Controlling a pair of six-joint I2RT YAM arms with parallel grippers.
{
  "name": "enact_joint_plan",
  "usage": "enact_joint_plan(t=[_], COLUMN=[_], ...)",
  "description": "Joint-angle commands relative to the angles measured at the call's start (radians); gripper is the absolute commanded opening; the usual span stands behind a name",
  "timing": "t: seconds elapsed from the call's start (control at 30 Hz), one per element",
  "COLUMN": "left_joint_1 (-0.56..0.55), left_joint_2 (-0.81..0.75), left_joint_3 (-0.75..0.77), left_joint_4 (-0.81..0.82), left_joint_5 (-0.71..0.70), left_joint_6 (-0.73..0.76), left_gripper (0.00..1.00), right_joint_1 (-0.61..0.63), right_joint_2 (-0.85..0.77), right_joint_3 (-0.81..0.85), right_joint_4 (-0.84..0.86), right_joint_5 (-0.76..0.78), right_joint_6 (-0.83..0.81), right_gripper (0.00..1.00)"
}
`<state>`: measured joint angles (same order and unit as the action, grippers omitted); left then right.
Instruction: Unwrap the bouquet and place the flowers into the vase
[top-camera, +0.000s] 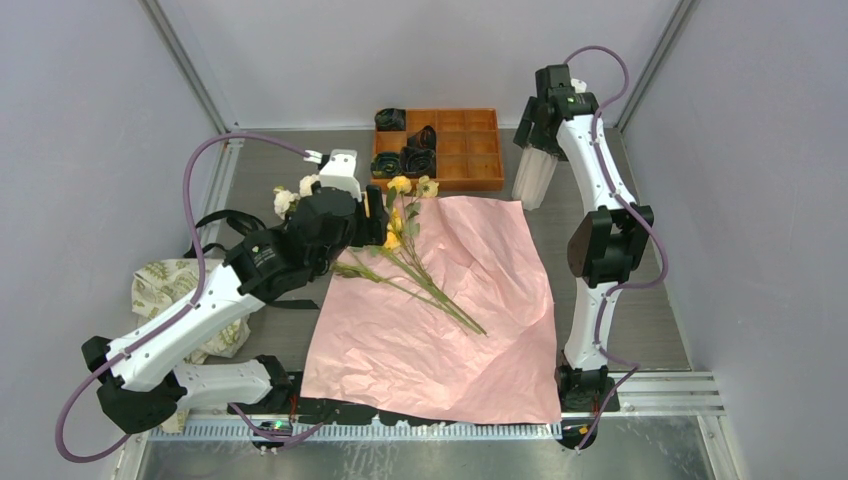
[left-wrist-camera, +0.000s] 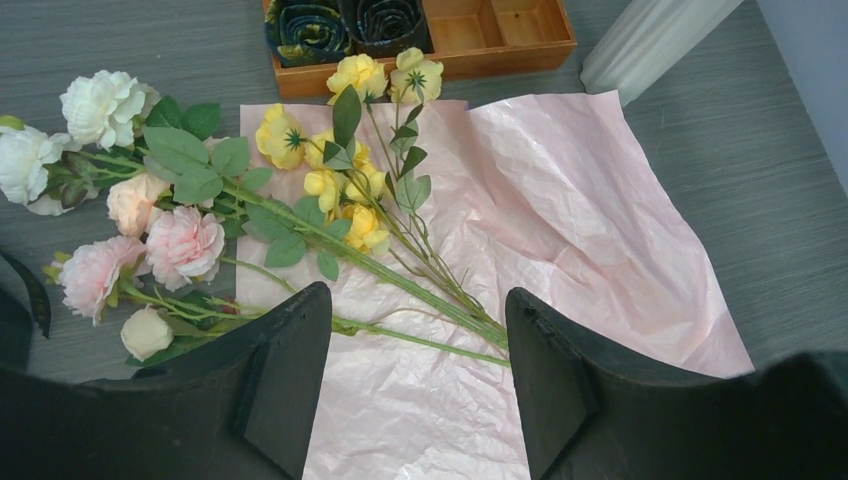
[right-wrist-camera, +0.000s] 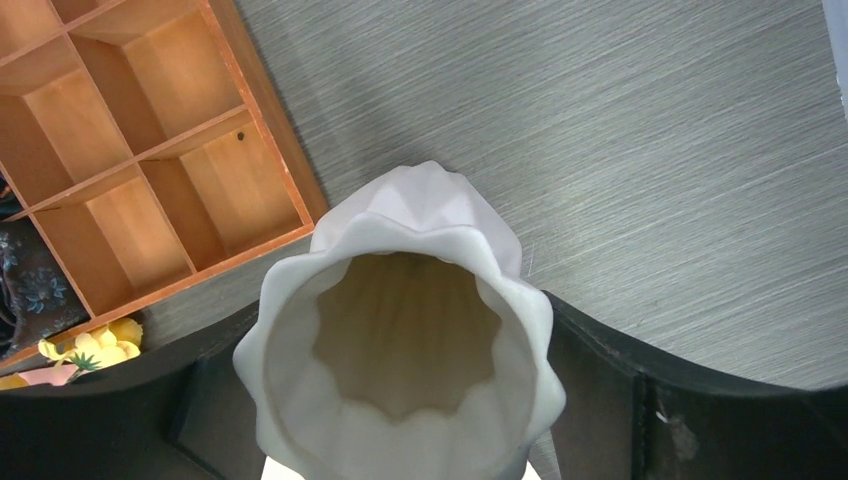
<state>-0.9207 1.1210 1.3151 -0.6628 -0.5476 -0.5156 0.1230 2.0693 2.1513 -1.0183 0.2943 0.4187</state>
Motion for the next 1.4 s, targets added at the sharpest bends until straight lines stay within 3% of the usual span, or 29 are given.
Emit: enact_joint_plan(t=[0.0,0.2,0.43,0.5,1.0,1.37], left_joint_1=[0.007,0.01,0.015,0.015,0.02,0.026], left_joint_2=[-0.016,-0.01,-0.002,0.002,0.014,0.014], left_joint_3=[0.0,0.001,0.003,0.005,0.014,0.008], left_joint_4=[0.041,0.043,0.043,0.044,0.052,0.054], left_joint_5=[0.006,0.009,0.02,0.025,0.051,0.055], left_joint_6=[-0.001,-0.003,-0.004,-0.004,-0.007,-0.008], left_gripper=[0.65,0.65,0.65,0.65,0.65,0.64], right_joint_1=[0.002,0.003,0.002,0.002,0.015,0.032], right_joint_2=[-0.029,-0.036,-0.074,-0.088,-0.22,-0.27], right_joint_3=[0.0,-0.021,-0.064,-0.078,-0.23,-0.248], right_joint_4=[0.065,0.071,0.077,0.072,0.099,0.078], right_joint_5=[-0.021,-0.01,-0.026,-0.034,-0.109,-0.136], right_joint_6=[-0.011,-0.011,-0.011,-0.007,0.007,0.012], right_gripper=[0.83,0.6,0.1,0.02,0.01,0.01])
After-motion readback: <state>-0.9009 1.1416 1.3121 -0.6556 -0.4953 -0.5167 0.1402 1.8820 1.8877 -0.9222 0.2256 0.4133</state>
